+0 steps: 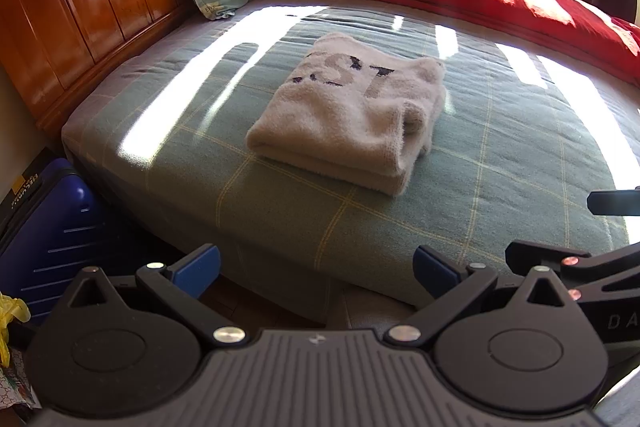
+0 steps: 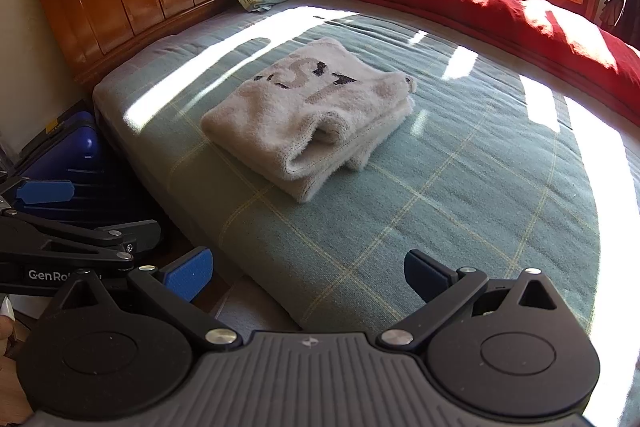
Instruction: Fold clothes
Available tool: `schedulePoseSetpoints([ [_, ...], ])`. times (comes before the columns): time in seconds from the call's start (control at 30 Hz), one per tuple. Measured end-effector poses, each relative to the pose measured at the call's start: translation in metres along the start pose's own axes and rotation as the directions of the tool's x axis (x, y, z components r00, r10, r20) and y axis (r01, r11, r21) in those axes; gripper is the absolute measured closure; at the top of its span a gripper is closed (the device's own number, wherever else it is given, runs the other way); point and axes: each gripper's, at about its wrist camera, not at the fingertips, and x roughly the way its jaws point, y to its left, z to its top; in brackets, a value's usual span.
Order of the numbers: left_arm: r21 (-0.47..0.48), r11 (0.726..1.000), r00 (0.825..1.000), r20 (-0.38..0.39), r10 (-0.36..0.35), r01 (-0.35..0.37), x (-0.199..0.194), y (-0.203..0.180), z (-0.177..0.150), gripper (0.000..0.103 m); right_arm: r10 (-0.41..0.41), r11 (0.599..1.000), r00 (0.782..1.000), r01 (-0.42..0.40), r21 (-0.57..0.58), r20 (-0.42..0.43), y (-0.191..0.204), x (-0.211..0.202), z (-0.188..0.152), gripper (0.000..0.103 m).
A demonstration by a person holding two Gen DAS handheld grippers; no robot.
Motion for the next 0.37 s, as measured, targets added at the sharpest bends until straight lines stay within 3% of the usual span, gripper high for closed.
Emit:
schedulePoseSetpoints([
  [0.37, 0.001, 1.0, 1.0, 0.008, 0.001, -0.001, -0.0006, -0.0007, -0.0027, 0.001, 0.002, 1.0, 1.0, -0.002, -0.003, 0.003, 0.0, -0.001, -0.0003, 0.0],
])
